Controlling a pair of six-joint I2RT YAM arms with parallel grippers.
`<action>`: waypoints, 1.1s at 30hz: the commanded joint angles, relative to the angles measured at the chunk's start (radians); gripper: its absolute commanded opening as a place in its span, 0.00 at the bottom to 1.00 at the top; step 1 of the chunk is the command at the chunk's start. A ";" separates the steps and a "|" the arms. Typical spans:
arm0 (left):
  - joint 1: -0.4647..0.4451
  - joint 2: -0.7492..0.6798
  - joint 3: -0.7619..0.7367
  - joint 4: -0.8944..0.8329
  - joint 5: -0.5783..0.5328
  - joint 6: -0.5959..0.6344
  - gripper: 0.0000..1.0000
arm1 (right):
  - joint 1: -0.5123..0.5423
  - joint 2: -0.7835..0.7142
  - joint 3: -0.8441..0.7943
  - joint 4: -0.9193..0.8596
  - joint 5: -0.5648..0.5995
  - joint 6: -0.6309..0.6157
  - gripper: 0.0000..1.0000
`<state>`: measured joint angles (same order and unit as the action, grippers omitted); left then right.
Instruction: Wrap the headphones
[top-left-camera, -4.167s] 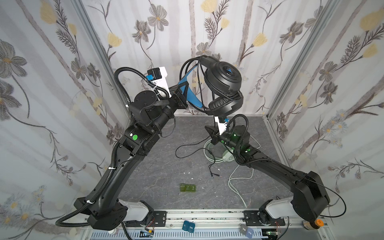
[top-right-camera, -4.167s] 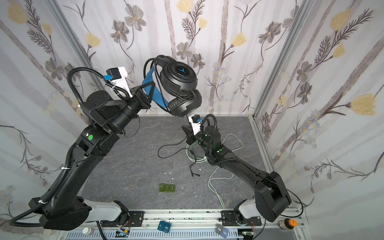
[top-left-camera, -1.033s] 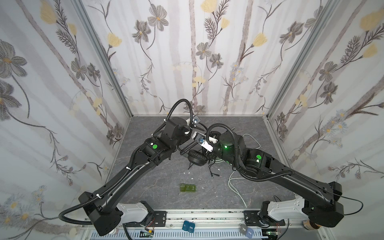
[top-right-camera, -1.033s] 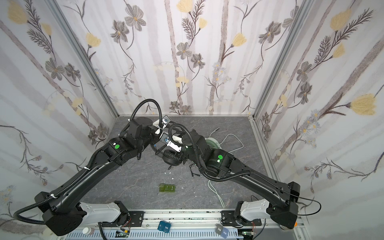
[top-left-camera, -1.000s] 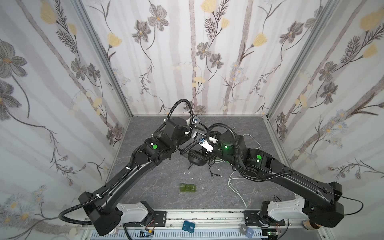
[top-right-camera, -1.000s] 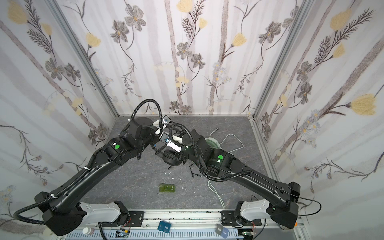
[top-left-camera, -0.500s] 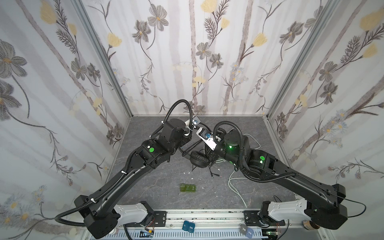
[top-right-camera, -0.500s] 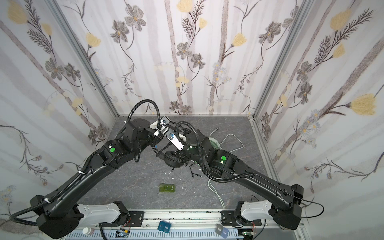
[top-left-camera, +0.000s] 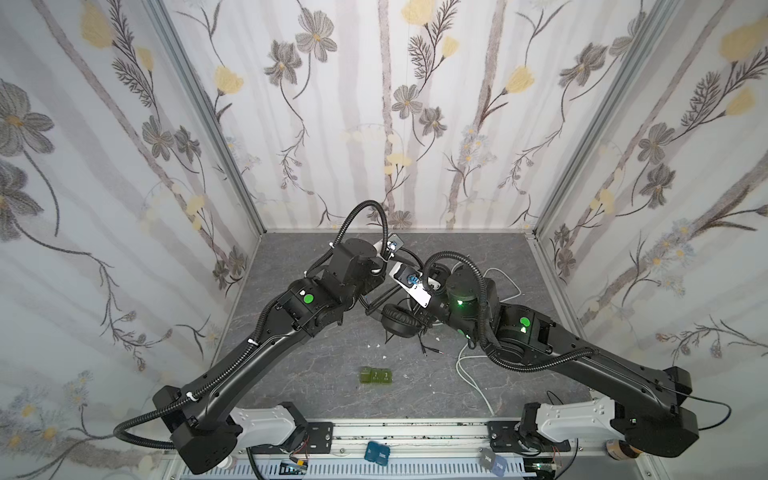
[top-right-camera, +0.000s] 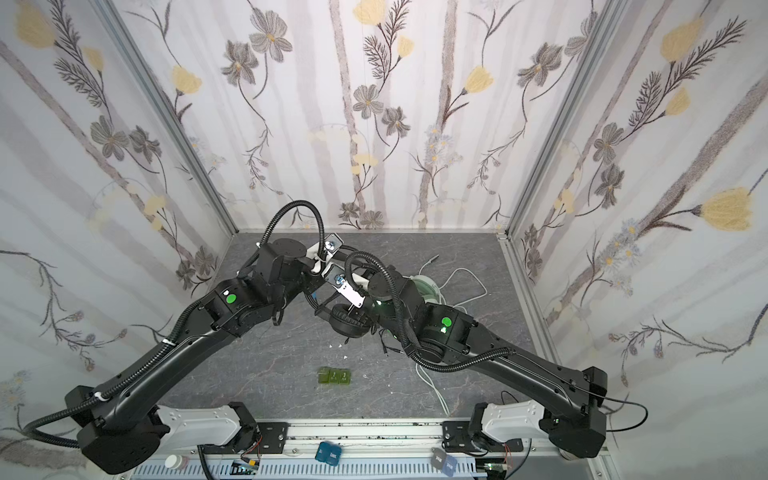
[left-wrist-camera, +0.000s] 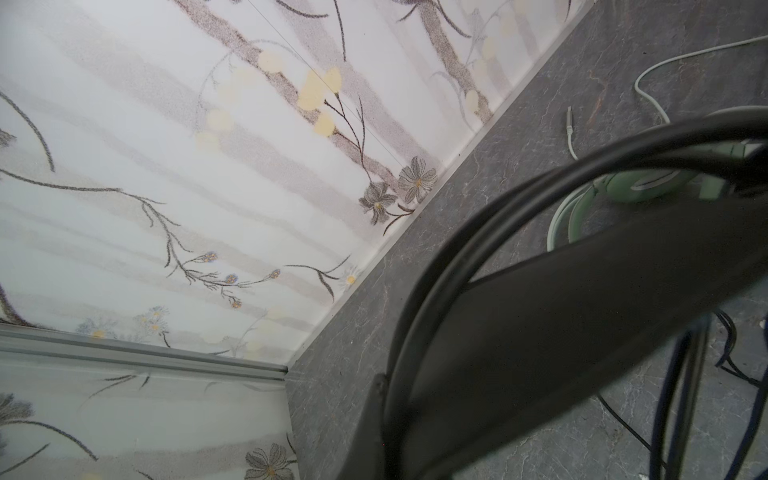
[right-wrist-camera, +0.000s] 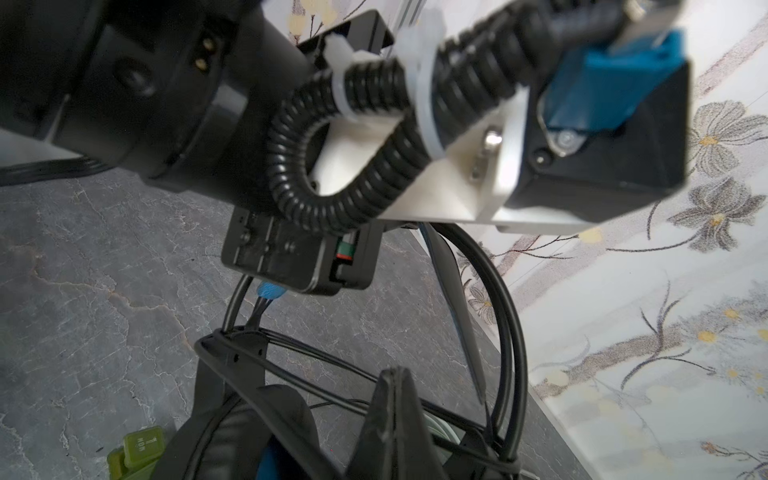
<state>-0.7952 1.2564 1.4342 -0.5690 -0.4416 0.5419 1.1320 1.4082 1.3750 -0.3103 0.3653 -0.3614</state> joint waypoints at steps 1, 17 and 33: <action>0.011 0.000 -0.020 0.004 -0.011 -0.037 0.00 | 0.003 -0.019 -0.007 0.112 -0.016 0.007 0.00; 0.008 -0.004 -0.006 -0.021 0.056 -0.094 0.00 | -0.015 -0.043 -0.070 0.212 -0.192 0.169 0.00; 0.002 -0.020 -0.038 0.036 0.134 -0.191 0.00 | -0.027 -0.107 -0.177 0.320 -0.124 0.227 0.00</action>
<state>-0.7914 1.2392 1.4017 -0.5709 -0.3367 0.4114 1.1149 1.3190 1.2175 -0.1333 0.1947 -0.1577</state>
